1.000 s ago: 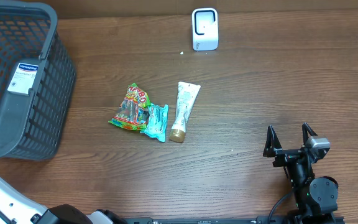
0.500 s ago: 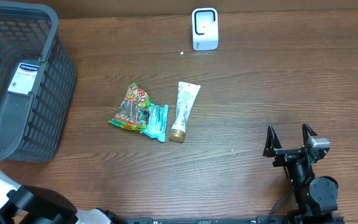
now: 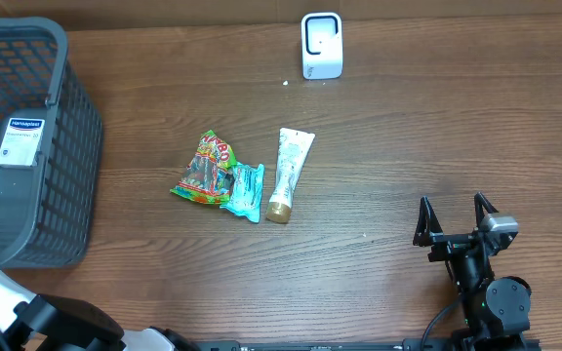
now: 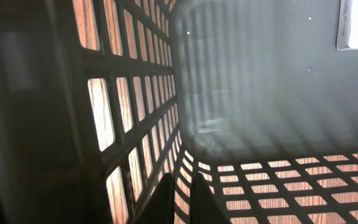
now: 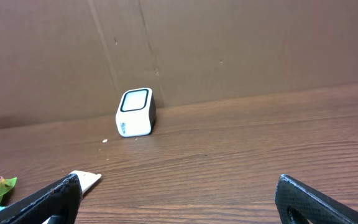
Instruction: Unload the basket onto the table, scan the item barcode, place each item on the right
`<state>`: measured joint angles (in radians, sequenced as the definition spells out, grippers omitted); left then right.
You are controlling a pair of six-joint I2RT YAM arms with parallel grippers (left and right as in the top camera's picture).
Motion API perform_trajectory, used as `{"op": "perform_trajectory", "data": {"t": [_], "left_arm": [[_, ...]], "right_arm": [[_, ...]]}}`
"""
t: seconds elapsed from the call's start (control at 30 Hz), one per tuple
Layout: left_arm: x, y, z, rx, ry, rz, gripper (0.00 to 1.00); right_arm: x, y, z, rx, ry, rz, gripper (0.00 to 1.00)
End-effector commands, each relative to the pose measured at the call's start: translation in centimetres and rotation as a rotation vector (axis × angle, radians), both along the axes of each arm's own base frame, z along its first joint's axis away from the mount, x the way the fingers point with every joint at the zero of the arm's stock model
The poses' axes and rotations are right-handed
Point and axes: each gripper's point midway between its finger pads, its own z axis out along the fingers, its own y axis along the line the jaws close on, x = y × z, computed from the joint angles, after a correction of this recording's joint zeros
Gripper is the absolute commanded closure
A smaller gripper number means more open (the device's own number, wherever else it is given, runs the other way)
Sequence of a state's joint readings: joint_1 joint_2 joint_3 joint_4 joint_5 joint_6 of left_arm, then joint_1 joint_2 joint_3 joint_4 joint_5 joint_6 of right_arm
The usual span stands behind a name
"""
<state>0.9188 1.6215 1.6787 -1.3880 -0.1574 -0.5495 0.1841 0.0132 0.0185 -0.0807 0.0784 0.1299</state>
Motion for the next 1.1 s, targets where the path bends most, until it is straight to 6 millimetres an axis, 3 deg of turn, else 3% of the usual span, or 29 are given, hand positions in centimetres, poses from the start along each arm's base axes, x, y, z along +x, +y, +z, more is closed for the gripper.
{"op": "perform_trajectory", "data": {"t": [0.0,0.2,0.4,0.53,0.6,0.63,0.67,0.83,0.93,1.07], "left_arm": [[-1.5,-0.3,0.9,0.031,0.011,0.039,0.95],[-1.9,-1.1,2.3,0.054,-0.007,0.037,0.96],[-1.6,-1.8,6.6,0.154,-0.116,-0.010,0.96],[1.0,-2.8,10.5,0.220,-0.271,-0.209,0.94],[4.8,-3.9,13.5,0.283,-0.427,-0.489,0.51],[6.1,-4.6,14.6,0.300,-0.493,-0.583,0.41],[7.1,-5.4,15.7,0.307,-0.553,-0.643,0.37],[9.7,-7.7,22.5,0.428,-0.765,-0.790,0.38],[10.1,-8.5,26.5,0.532,-0.790,-0.828,0.40],[11.1,-8.6,30.3,0.616,-0.812,-0.847,0.45]], "right_arm": [[0.0,0.0,-0.2,-0.003,-0.003,-0.003,0.00],[0.0,0.0,-0.2,-0.003,-0.003,-0.003,0.00],[0.0,0.0,-0.2,-0.003,-0.003,-0.003,0.00],[0.0,0.0,-0.2,-0.003,-0.003,-0.003,0.00],[0.0,0.0,-0.2,-0.003,-0.003,-0.003,0.00],[0.0,0.0,-0.2,-0.003,-0.003,-0.003,0.00],[0.0,0.0,-0.2,-0.003,-0.003,-0.003,0.00],[0.0,0.0,-0.2,-0.003,-0.003,-0.003,0.00],[0.0,0.0,-0.2,-0.003,-0.003,-0.003,0.00],[0.0,0.0,-0.2,-0.003,-0.003,-0.003,0.00]]}}
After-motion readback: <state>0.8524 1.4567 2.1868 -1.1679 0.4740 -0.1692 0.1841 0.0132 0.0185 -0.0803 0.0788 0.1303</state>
